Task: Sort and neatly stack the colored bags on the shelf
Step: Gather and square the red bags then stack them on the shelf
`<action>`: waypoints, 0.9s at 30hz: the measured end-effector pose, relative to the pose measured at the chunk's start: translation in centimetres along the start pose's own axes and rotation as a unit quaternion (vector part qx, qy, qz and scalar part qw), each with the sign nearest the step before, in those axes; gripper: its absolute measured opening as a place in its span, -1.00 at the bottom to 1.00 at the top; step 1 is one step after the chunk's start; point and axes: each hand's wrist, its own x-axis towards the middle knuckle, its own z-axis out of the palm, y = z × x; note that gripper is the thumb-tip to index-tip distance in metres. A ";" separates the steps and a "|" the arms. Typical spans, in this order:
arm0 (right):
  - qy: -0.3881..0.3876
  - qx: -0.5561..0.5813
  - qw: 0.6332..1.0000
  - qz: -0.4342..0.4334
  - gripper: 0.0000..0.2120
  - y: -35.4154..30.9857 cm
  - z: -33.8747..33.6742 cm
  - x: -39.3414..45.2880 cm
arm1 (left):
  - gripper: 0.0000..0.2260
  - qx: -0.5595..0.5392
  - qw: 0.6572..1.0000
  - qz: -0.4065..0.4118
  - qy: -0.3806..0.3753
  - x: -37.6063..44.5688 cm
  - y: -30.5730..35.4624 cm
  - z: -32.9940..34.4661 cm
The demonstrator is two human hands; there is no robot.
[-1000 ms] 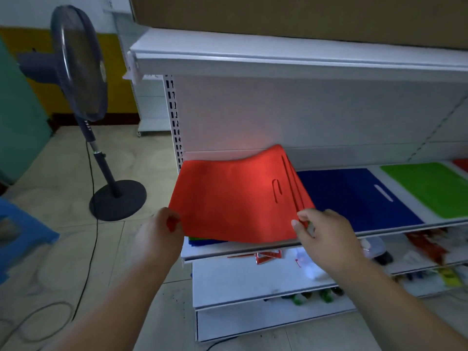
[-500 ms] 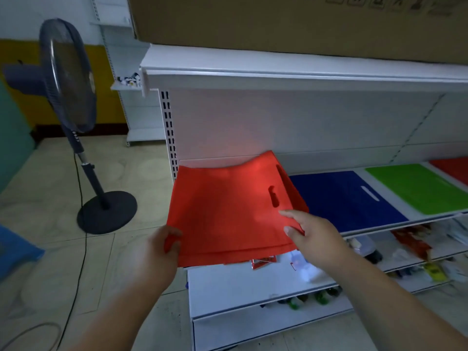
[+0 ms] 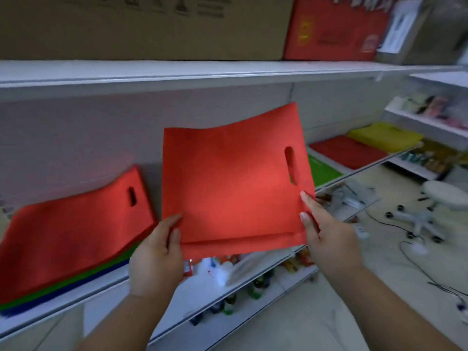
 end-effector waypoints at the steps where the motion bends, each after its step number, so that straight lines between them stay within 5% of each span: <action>1: 0.005 -0.003 1.000 0.015 -0.58 2.7 -1.5 0.6 | -0.72 -0.013 1.000 0.008 -0.014 -0.2 2.0 2.6; 10: 0.032 -0.013 0.991 0.133 -0.58 23.5 -10.8 5.8 | -0.70 -0.049 0.990 0.064 -0.118 -1.6 16.5 22.6; 27: 0.027 -0.035 0.976 0.215 -0.57 51.9 -12.0 24.8 | -0.70 -0.040 0.978 0.100 -0.180 7.9 31.7 54.9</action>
